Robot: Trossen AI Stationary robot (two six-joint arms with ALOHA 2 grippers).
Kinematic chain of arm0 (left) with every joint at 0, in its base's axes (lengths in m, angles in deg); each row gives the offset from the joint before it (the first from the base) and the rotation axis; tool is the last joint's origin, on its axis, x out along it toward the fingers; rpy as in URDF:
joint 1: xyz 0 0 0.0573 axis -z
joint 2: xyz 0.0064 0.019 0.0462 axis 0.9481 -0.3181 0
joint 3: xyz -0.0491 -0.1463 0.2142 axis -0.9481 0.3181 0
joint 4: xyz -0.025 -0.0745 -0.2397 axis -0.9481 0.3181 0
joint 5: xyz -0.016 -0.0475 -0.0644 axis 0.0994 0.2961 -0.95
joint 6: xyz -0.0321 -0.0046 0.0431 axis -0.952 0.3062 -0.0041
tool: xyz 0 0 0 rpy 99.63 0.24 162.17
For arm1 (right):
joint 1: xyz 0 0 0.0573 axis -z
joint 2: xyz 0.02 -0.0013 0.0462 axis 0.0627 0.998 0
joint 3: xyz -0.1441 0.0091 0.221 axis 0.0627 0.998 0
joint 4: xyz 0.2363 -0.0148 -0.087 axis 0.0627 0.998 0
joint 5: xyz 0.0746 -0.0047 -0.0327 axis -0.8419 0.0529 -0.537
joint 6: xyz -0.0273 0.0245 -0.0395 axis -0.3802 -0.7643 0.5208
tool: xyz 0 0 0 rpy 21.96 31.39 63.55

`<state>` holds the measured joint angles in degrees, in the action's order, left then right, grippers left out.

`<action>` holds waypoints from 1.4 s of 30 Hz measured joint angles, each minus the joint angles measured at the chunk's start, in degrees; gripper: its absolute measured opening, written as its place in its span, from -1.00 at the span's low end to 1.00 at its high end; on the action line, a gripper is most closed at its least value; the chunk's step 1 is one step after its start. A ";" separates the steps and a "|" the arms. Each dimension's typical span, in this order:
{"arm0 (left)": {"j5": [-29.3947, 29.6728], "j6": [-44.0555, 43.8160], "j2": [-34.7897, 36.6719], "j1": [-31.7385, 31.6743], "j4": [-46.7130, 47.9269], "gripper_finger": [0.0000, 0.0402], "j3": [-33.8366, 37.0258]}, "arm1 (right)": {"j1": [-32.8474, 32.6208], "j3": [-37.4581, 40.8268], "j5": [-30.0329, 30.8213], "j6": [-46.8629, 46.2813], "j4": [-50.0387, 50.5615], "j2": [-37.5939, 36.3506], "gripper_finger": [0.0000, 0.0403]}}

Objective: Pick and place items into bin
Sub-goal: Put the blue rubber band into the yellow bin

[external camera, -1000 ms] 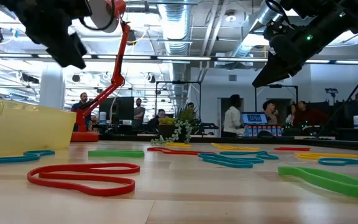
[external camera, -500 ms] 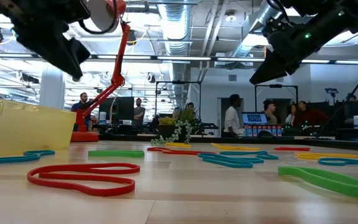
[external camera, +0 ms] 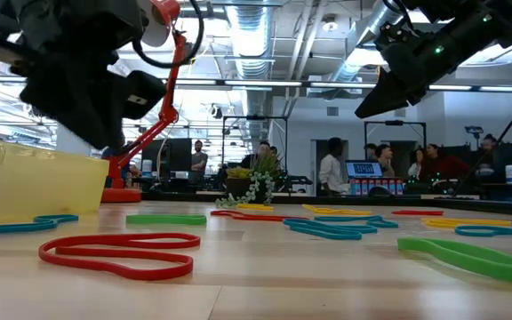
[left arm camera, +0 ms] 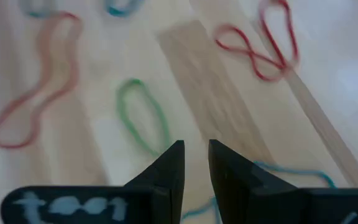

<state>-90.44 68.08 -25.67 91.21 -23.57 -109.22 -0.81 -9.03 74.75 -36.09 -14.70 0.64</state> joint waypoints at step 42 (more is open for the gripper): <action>6.46 -8.82 -21.52 10.61 23.61 -0.69 -18.22 | 0.00 0.00 -0.28 -0.04 -0.50 0.00 -0.49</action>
<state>-83.98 59.26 -47.19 101.82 0.04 -127.45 -0.81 -9.03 74.46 -36.13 -15.20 0.64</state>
